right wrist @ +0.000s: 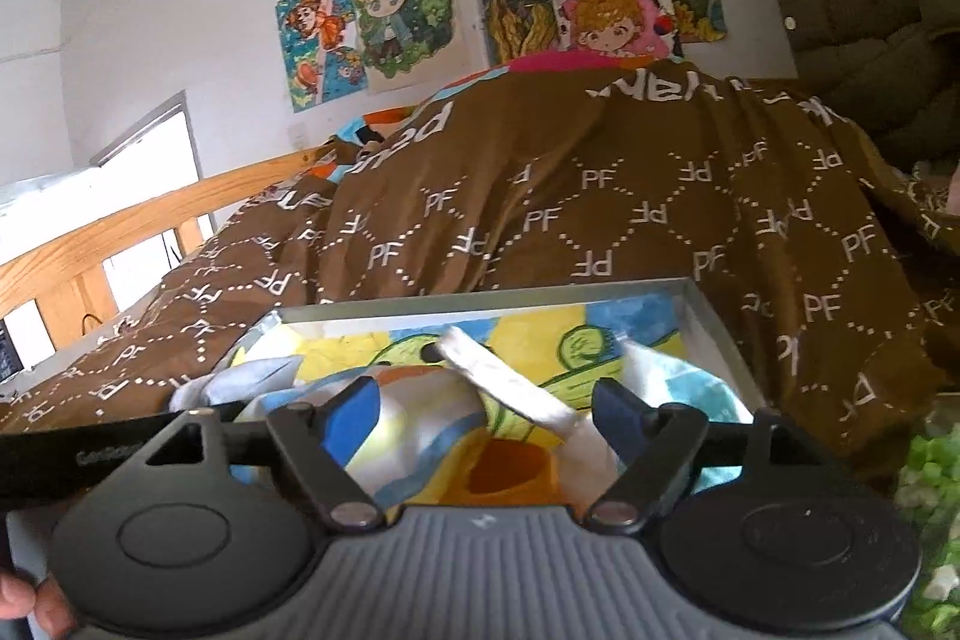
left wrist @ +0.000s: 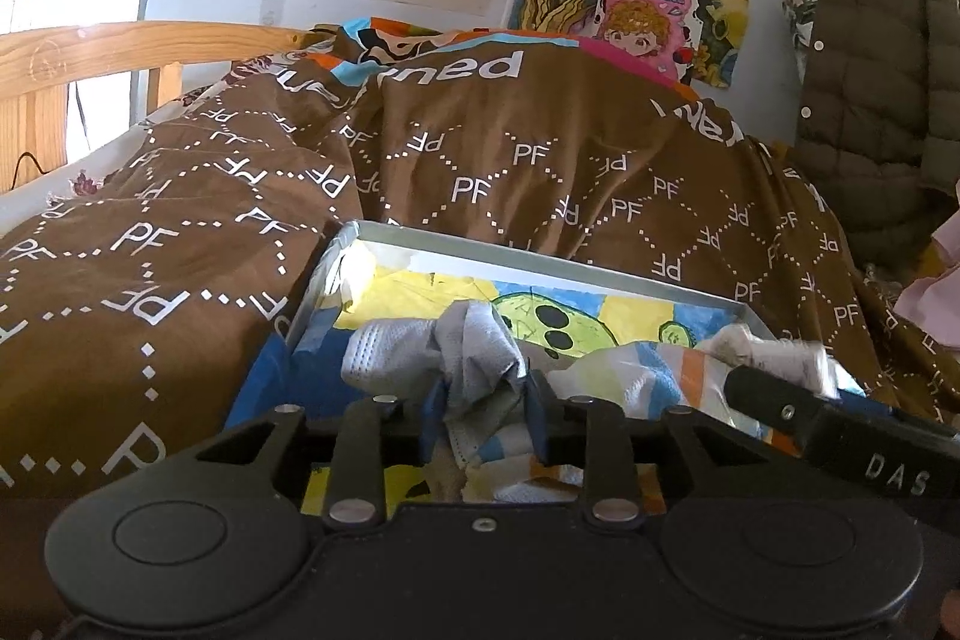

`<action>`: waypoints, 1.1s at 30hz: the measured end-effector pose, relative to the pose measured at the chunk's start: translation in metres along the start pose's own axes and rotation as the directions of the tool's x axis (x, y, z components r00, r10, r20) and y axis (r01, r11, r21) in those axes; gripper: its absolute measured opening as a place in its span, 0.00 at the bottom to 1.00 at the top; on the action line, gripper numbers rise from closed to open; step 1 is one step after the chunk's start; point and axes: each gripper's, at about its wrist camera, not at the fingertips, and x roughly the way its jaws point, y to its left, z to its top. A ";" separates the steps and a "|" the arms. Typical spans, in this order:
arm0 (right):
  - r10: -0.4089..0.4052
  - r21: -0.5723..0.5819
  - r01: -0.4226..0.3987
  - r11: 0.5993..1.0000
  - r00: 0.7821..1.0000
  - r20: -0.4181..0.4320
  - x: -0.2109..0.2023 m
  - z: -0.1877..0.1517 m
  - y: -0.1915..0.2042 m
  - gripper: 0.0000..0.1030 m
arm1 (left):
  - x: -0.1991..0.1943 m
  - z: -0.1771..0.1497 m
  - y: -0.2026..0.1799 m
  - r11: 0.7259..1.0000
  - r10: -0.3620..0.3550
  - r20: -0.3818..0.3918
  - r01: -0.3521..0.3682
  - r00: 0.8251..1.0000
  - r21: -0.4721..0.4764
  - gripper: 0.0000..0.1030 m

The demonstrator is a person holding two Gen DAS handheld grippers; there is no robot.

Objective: Organize soft objects

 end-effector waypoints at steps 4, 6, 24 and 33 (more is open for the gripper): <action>-0.011 0.013 0.011 1.000 1.000 -0.001 -0.003 0.003 -0.006 0.84 | -0.003 0.000 -0.003 1.000 0.003 0.005 -0.004 1.000 0.003 0.39; -0.016 0.014 0.016 1.000 1.000 0.004 -0.005 0.006 -0.007 0.86 | -0.006 0.001 -0.004 1.000 0.008 0.010 -0.008 1.000 0.003 0.45; -0.065 0.024 0.064 0.998 0.997 0.052 -0.063 0.037 -0.012 1.00 | -0.060 0.014 -0.016 0.998 0.062 0.111 -0.061 0.992 -0.018 0.95; -0.098 -0.004 0.098 0.995 0.992 0.073 -0.115 0.042 -0.008 1.00 | -0.115 0.019 -0.022 0.996 0.073 0.164 -0.064 0.984 -0.063 0.99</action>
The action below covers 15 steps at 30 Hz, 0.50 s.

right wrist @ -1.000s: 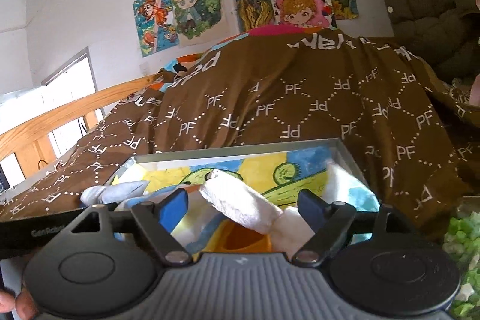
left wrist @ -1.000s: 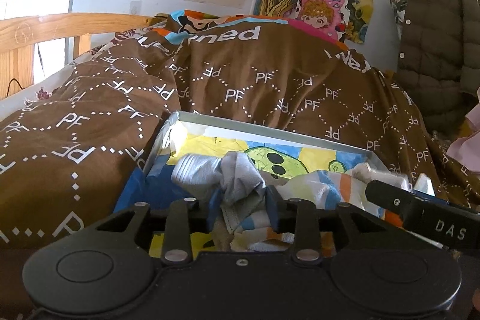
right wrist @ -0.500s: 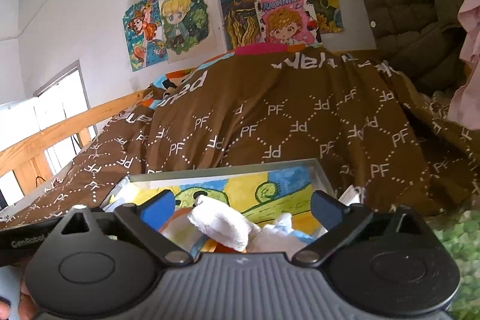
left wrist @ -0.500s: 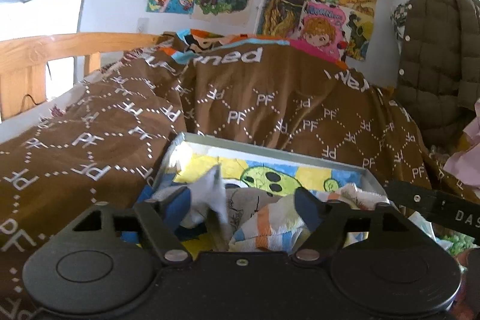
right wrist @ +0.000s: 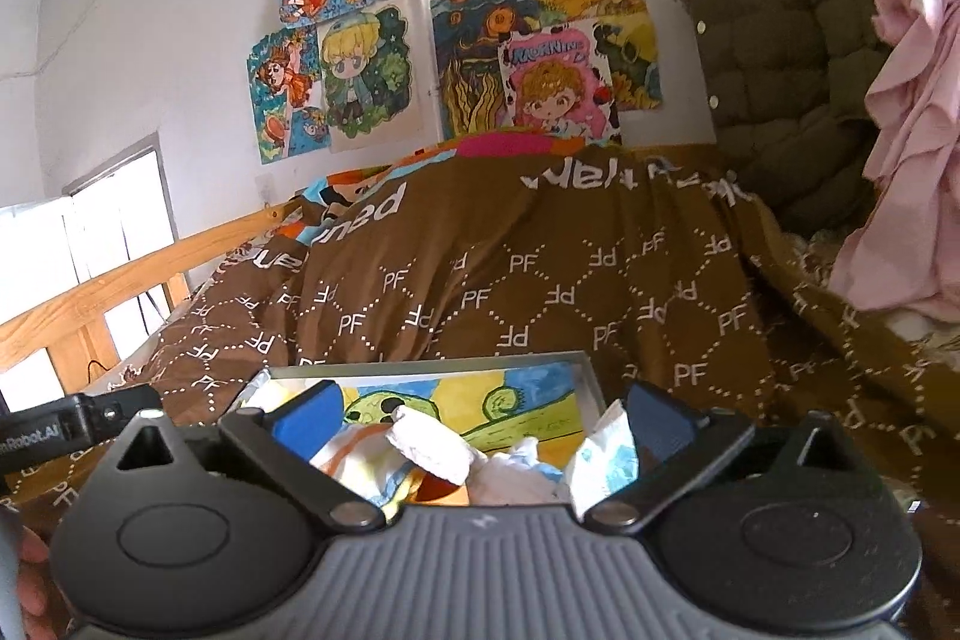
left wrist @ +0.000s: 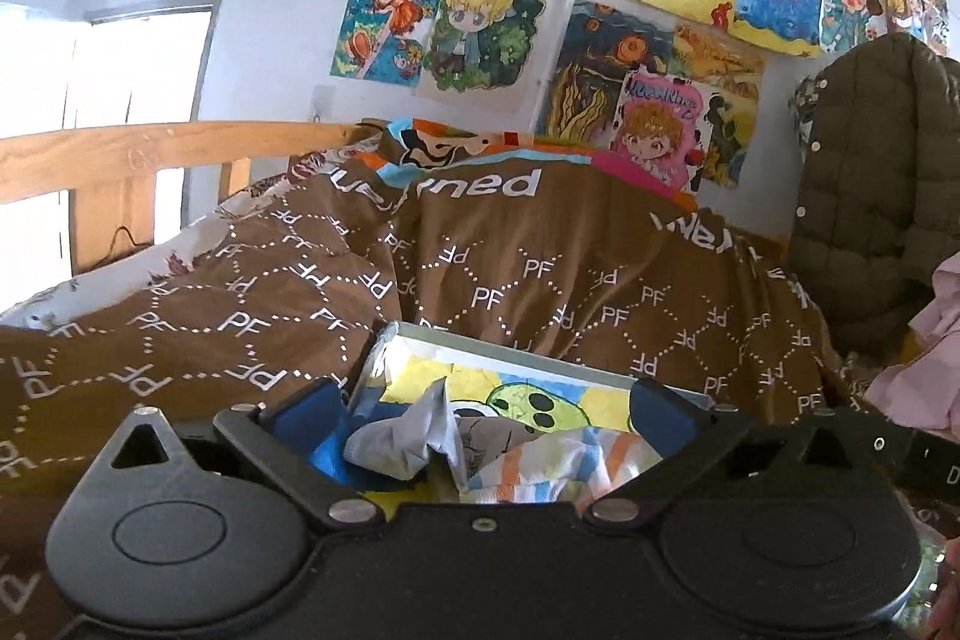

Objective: Organize soft objects

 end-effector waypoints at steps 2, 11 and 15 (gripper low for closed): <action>0.007 -0.004 -0.007 1.000 1.000 0.007 -0.009 0.001 0.003 1.00 | -0.012 0.001 -0.001 1.000 0.001 0.004 -0.001 1.000 0.002 0.99; 0.025 -0.014 -0.025 1.000 0.999 0.048 -0.037 0.006 0.011 1.00 | -0.049 0.009 -0.008 1.000 0.008 0.039 -0.010 0.999 0.029 0.99; 0.028 -0.008 -0.028 1.000 0.999 0.046 -0.044 0.004 0.011 1.00 | -0.059 0.011 -0.010 0.999 0.019 0.048 -0.020 0.999 0.031 0.99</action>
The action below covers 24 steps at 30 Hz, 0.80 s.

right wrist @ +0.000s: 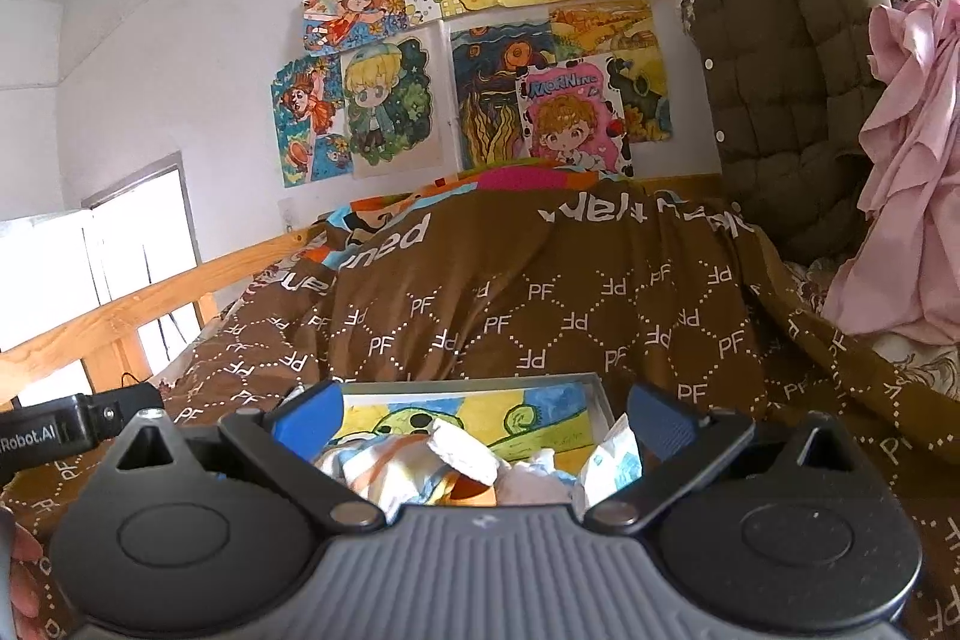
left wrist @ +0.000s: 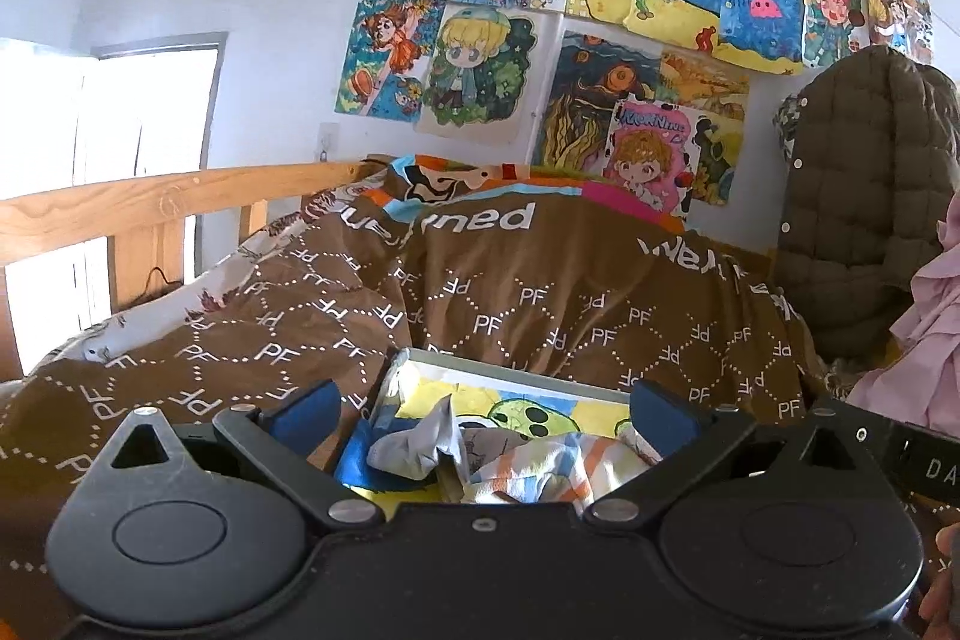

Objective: Organize soft objects

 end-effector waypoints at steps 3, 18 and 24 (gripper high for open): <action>0.000 0.010 0.000 1.000 1.000 -0.005 -0.007 -0.002 -0.001 1.00 | -0.008 0.000 -0.002 1.000 0.002 0.002 -0.002 1.000 0.008 0.99; -0.014 0.033 0.014 0.999 1.000 -0.008 -0.048 -0.017 0.000 1.00 | -0.052 -0.012 -0.005 1.000 0.010 0.001 -0.010 1.000 0.021 0.99; -0.021 0.034 0.022 0.999 1.000 -0.016 -0.062 -0.026 0.003 1.00 | -0.071 -0.025 -0.003 0.999 0.020 -0.002 -0.020 1.000 0.047 0.99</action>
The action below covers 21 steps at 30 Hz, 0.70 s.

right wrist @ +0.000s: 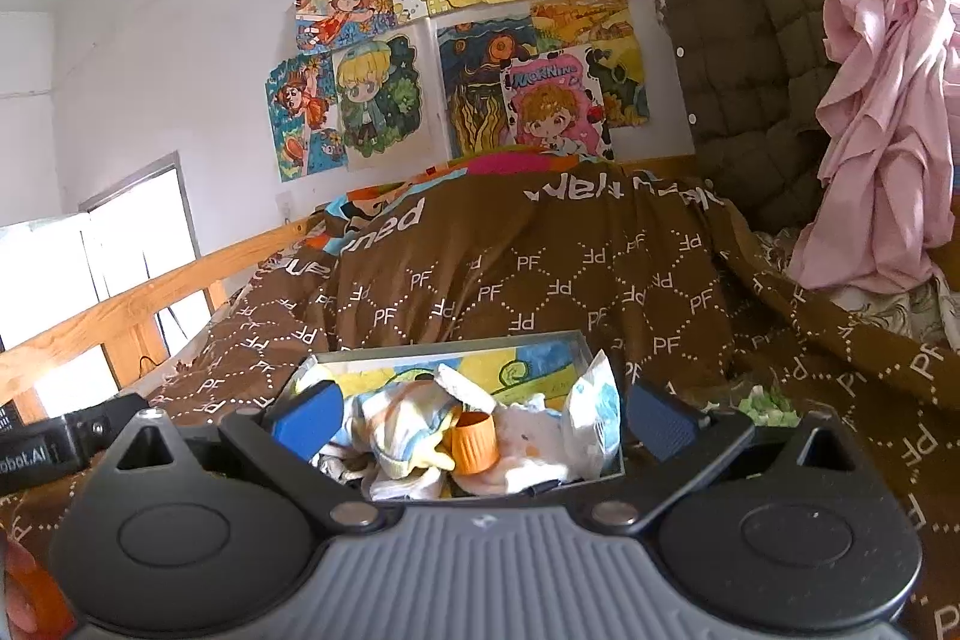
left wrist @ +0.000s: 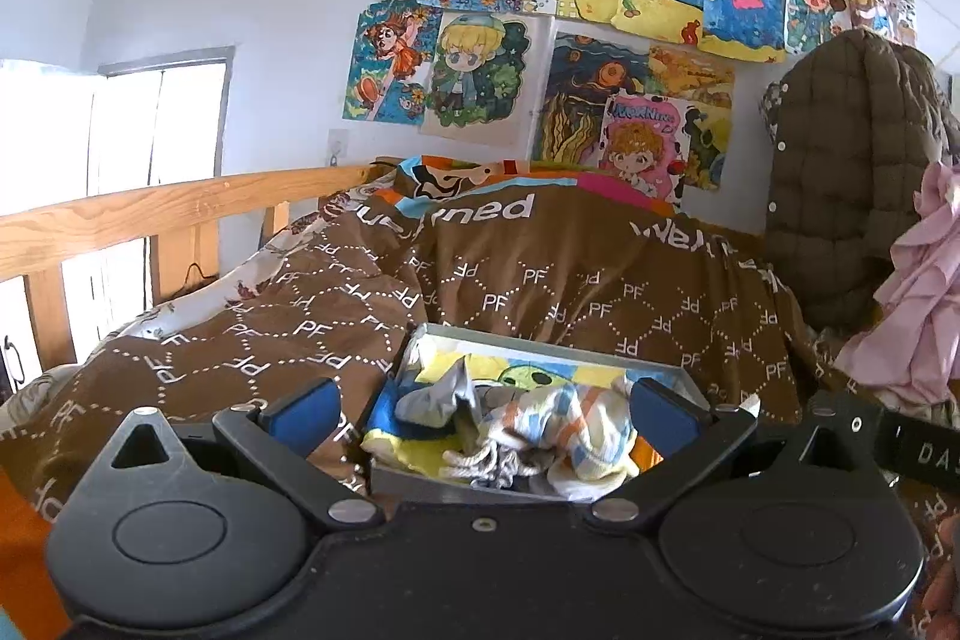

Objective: Organize soft objects

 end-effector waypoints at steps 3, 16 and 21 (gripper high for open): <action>0.000 0.000 0.000 1.000 1.000 0.012 -0.009 -0.004 0.002 1.00 | -0.007 -0.005 0.002 1.000 0.003 -0.002 -0.003 1.000 0.000 0.99; -0.002 -0.005 0.002 1.000 0.999 0.035 -0.031 -0.013 0.009 1.00 | -0.028 -0.016 0.012 0.999 0.035 0.016 -0.035 0.999 -0.017 0.99; -0.013 -0.006 0.013 1.000 0.999 0.031 -0.035 -0.018 0.011 1.00 | -0.036 -0.020 0.014 0.999 0.048 0.038 -0.047 0.998 -0.017 0.99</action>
